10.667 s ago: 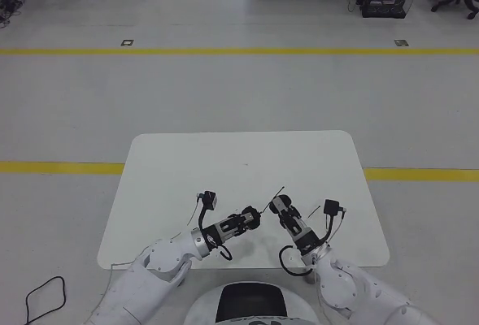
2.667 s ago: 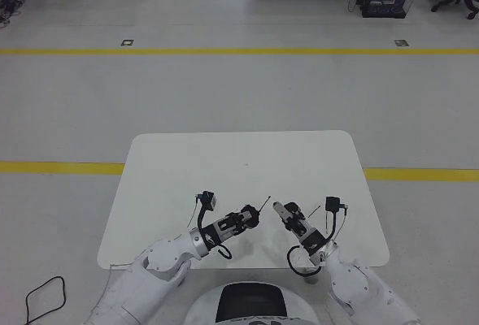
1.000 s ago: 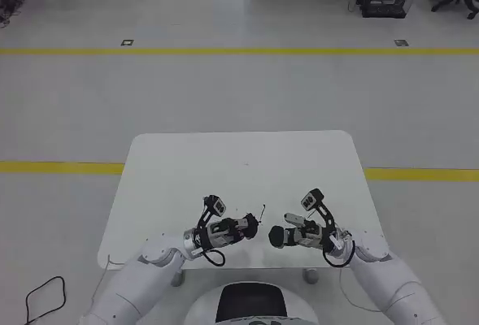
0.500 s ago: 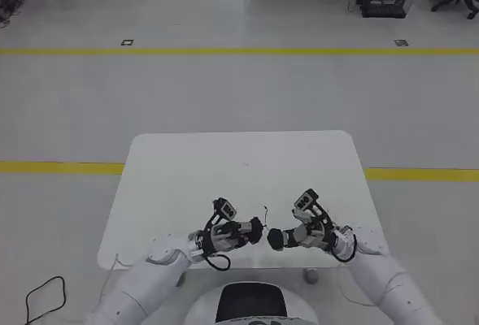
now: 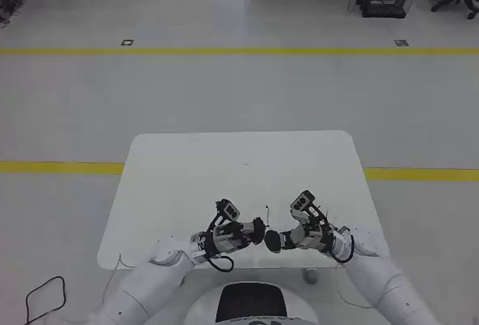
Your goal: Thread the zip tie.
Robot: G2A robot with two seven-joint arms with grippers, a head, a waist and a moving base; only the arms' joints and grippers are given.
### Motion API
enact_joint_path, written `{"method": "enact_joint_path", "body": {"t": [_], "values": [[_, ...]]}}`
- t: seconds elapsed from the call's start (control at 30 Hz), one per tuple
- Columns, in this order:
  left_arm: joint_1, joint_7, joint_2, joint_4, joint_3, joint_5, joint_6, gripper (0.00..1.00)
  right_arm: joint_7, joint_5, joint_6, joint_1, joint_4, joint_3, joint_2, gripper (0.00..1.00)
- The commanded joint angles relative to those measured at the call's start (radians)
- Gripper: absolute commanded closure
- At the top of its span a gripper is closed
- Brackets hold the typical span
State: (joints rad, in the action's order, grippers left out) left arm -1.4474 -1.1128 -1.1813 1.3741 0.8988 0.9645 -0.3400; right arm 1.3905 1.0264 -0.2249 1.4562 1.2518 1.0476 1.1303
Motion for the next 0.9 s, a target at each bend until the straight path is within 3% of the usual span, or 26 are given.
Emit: {"method": "enact_joint_path", "body": {"t": [0.0,0.07,0.13,0.43,0.63,0.87], "values": [[0.001,-0.003,-0.001,-0.003,0.0,0.011,0.0,1.0,-0.001,0.002,-0.001,-0.002,-0.002,-0.003,0.001,0.19],[0.001,-0.01,-0.003,-0.006,0.0,0.033,0.0,1.0,-0.001,0.002,-0.004,-0.002,-0.002,-0.005,0.001,0.41],[0.002,-0.017,-0.005,-0.01,-0.001,0.042,0.0,1.0,-0.001,0.004,-0.004,-0.002,-0.001,-0.007,0.001,0.52],[0.008,-0.026,-0.012,-0.03,-0.003,0.061,0.0,1.0,-0.001,0.01,-0.011,-0.004,0.003,-0.016,-0.003,0.67],[0.008,-0.025,-0.015,-0.033,0.0,0.054,0.0,1.0,-0.001,0.014,-0.016,-0.006,0.008,-0.026,-0.006,0.69],[0.007,-0.022,-0.016,-0.036,0.002,0.046,0.0,1.0,-0.001,0.016,-0.024,-0.01,0.008,-0.034,-0.01,0.79]]}}
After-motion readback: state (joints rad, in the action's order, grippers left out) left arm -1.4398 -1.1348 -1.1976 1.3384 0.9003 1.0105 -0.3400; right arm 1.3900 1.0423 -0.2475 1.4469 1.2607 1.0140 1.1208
